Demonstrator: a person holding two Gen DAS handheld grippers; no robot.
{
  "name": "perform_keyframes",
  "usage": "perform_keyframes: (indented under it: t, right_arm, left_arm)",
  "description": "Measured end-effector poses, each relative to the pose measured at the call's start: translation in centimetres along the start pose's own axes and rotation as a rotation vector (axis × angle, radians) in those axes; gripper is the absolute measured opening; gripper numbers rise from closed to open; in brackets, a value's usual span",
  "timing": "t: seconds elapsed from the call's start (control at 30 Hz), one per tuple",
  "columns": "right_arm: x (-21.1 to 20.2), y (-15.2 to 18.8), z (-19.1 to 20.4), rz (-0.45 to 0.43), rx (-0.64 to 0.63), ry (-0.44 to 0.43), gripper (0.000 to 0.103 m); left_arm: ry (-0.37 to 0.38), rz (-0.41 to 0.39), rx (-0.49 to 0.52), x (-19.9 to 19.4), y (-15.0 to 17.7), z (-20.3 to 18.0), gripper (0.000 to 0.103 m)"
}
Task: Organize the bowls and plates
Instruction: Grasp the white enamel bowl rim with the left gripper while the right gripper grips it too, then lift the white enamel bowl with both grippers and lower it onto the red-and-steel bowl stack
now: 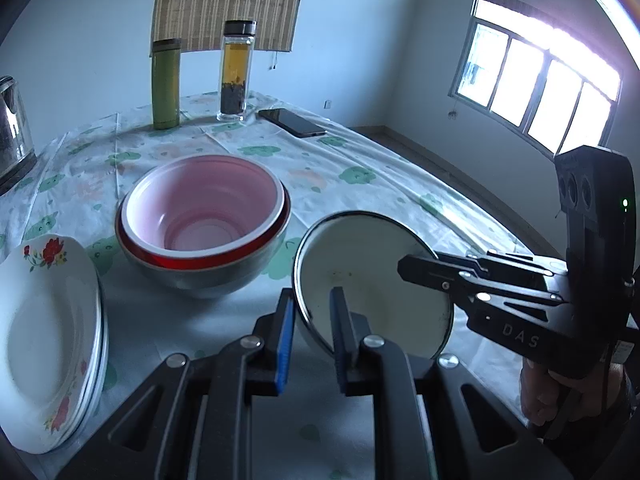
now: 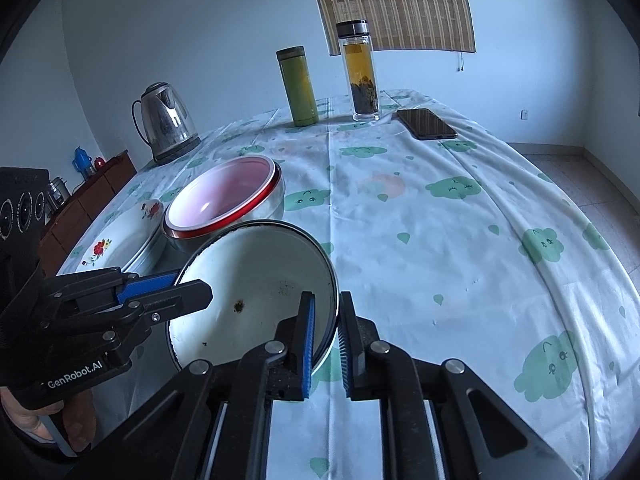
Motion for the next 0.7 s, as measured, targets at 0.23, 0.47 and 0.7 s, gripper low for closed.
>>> perform_keyframes:
  t: [0.23, 0.47, 0.7]
  right_arm:
    - [-0.4, -0.2, 0.1, -0.013, -0.003, 0.0, 0.012]
    - [-1.6, -0.8, 0.6, -0.043, -0.017, 0.001, 0.012]
    - [-2.0, -1.7, 1.3, -0.061, -0.032, -0.001, 0.012]
  left_arm:
    - [0.008, -0.026, -0.002, -0.3, -0.3, 0.1, 0.015]
    - [0.015, -0.077, -0.016, -1.4, -0.9, 0.2, 0.015]
    - [0.014, -0.119, -0.037, -2.3, -1.4, 0.7, 0.015]
Point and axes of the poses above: each gripper's, at about its wrist camera, not at the fingertips, and x roughly the way its jaws point, z to its left, y to its underside, the point moved 2 cm from there along x, roughly the way its jaws point, and after that the axes turned 4 degrees about x, right-handed, at the moved point
